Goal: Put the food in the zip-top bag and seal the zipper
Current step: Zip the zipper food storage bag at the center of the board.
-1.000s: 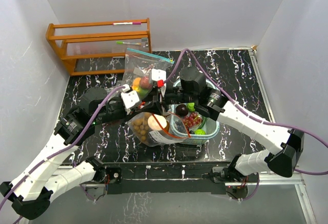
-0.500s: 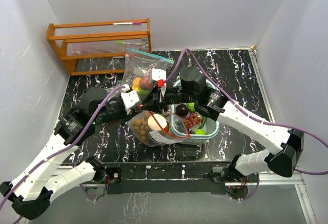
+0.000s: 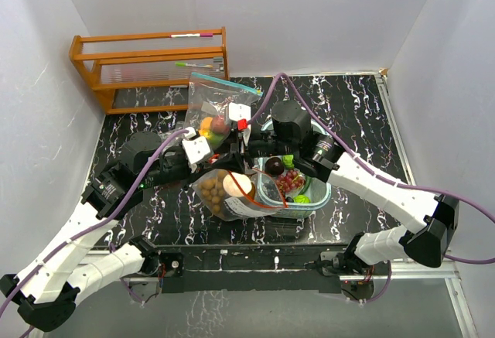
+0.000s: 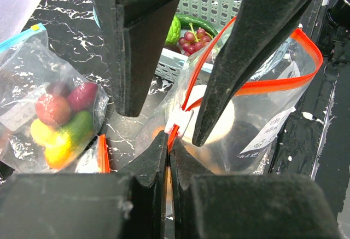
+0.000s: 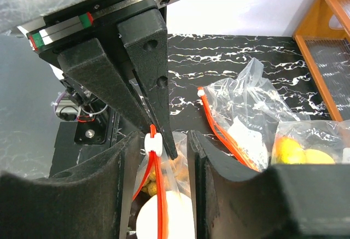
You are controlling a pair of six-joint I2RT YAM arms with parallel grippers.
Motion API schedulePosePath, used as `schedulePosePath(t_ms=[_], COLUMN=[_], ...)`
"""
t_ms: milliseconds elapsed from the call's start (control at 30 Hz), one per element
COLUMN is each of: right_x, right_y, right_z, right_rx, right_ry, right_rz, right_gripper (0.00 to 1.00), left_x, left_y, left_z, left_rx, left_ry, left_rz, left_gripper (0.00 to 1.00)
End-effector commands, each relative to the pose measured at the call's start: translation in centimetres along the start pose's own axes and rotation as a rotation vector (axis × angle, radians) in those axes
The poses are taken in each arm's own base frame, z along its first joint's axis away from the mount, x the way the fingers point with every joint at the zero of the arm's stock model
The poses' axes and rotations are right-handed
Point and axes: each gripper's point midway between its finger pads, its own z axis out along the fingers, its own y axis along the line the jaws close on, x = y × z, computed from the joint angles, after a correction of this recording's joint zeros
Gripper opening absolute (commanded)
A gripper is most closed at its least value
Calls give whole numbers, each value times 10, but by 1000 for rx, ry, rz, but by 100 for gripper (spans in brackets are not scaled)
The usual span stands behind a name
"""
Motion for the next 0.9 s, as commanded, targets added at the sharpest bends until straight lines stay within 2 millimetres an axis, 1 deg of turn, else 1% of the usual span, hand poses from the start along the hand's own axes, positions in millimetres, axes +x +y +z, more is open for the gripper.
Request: schedulePosePath(t_ms=[0, 67, 133, 200, 233, 433, 600, 767, 867], right_x=[-30, -28, -27, -27, -27, -22, -23, -24, -21], right_y=[-2, -2, -2, -1, 0, 1, 0, -1, -2], right_z=[-7, -6, -6, -5, -5, -6, -5, -3, -1], right_rx=[27, 24, 20, 12, 5, 2, 4, 1, 3], right_ry=[-66, -61, -59, -58, -57, -43, -43, -47, -38], right_rz=[-54, -51, -50, -49, -49, -44, -42, -40, -33], right_gripper=[43, 42, 36, 34, 35, 43, 43, 38, 30], left_x=[-21, -21, -21, -22, -21, -21, -21, -21, -22], left_y=[3, 3, 3, 3, 3, 3, 3, 3, 2], left_z=[-9, -9, -9, -9, -9, -10, -11, -10, -10], left_rx=[-14, -15, -16, -16, -16, -19, -21, -20, -19], left_ry=[-60, -61, -60, -61, -60, -60, -61, -63, -65], left_rz=[17, 18, 19, 21, 20, 21, 18, 17, 18], left_gripper=[0, 0, 0, 0, 0, 0, 0, 0, 0])
